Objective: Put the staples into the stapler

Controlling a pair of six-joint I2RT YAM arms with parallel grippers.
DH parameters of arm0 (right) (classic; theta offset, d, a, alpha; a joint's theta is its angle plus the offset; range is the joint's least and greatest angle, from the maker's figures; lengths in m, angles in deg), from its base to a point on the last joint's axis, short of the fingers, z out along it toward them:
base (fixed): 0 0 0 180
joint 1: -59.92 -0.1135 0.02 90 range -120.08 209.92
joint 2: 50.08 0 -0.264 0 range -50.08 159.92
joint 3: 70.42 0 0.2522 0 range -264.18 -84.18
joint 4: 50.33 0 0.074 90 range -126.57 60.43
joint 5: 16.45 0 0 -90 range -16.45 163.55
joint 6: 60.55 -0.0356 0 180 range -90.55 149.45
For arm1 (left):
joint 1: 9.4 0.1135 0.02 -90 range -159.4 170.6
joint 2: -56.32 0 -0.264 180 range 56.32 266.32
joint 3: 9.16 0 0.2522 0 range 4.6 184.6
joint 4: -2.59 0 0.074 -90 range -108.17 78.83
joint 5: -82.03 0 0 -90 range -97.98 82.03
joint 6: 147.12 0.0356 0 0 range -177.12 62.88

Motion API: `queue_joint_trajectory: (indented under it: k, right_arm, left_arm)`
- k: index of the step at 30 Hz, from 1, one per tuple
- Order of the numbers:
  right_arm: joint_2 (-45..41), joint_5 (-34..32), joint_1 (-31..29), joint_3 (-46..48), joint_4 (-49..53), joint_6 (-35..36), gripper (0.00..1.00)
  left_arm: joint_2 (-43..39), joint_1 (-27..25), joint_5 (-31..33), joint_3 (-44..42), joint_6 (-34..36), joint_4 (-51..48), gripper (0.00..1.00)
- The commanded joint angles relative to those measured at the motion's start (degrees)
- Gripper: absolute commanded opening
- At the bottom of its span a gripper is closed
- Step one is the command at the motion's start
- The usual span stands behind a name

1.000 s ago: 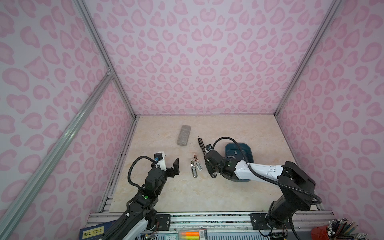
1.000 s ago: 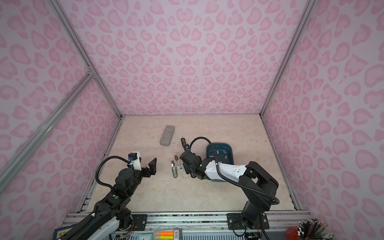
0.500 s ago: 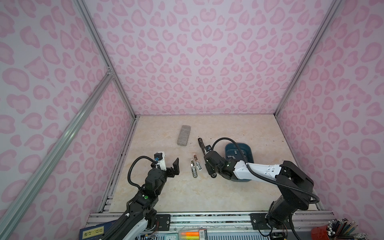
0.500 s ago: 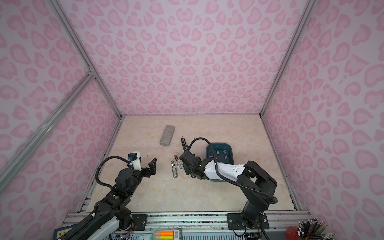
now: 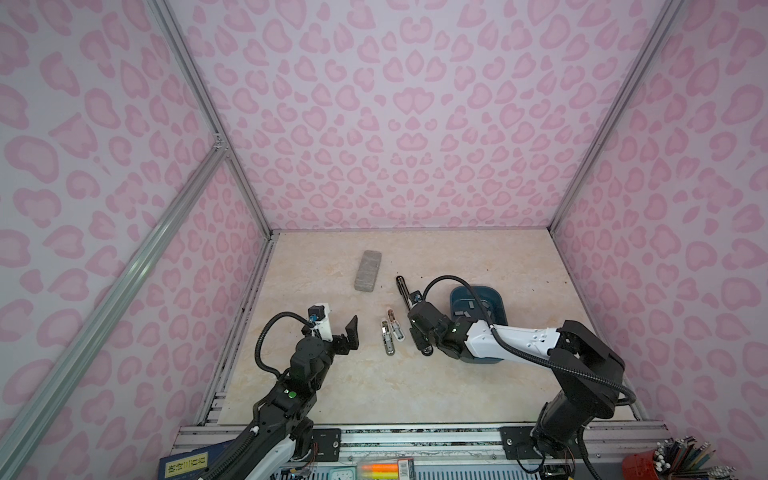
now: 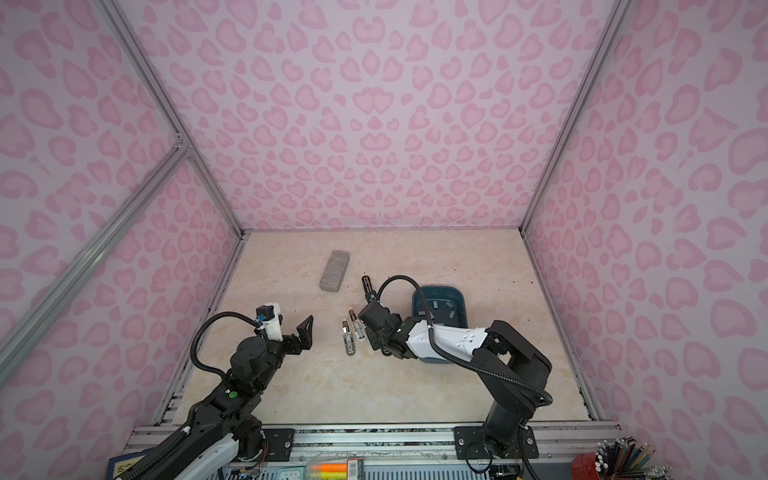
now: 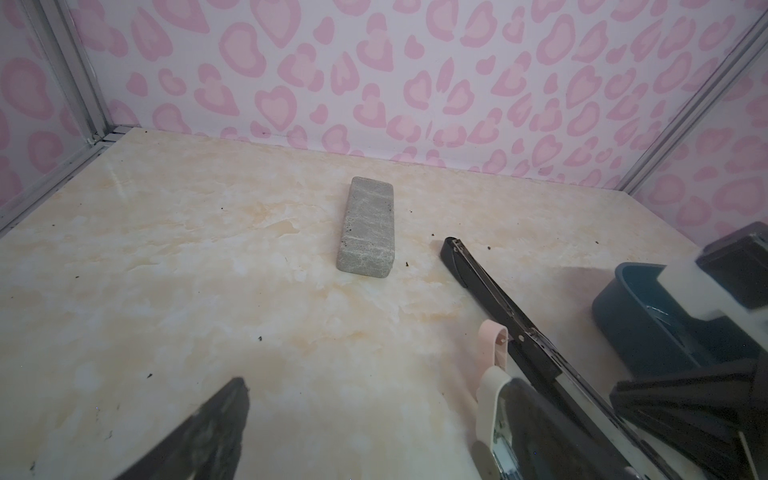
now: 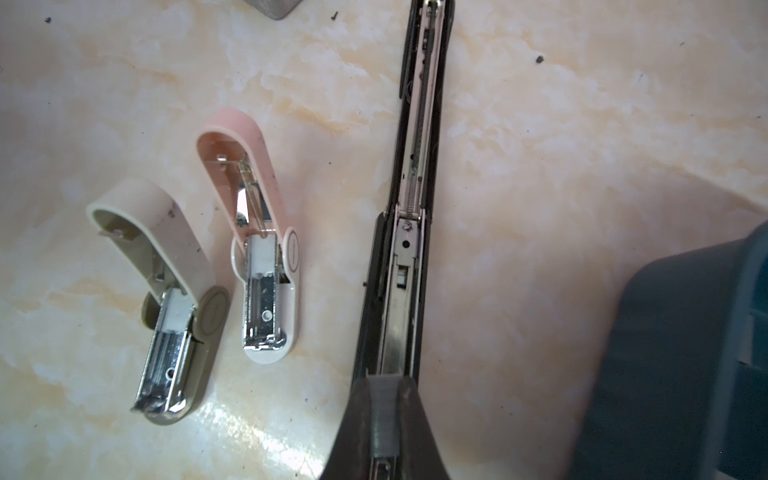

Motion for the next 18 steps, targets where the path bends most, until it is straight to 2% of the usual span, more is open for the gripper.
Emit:
queue_joint_trajectory:
  k: [1,18]
  right_arm:
    - [0.8,-0.2,0.1,-0.5,1.3,0.1,0.00]
    - [1.8,-0.8,0.4,-1.5,2.7,0.0,0.00]
  left_arm:
    - [-0.2,0.0,0.5,-0.1,-0.1,1.6,0.97]
    - [-0.3,0.0,0.5,-0.2,-0.1,1.6,0.97]
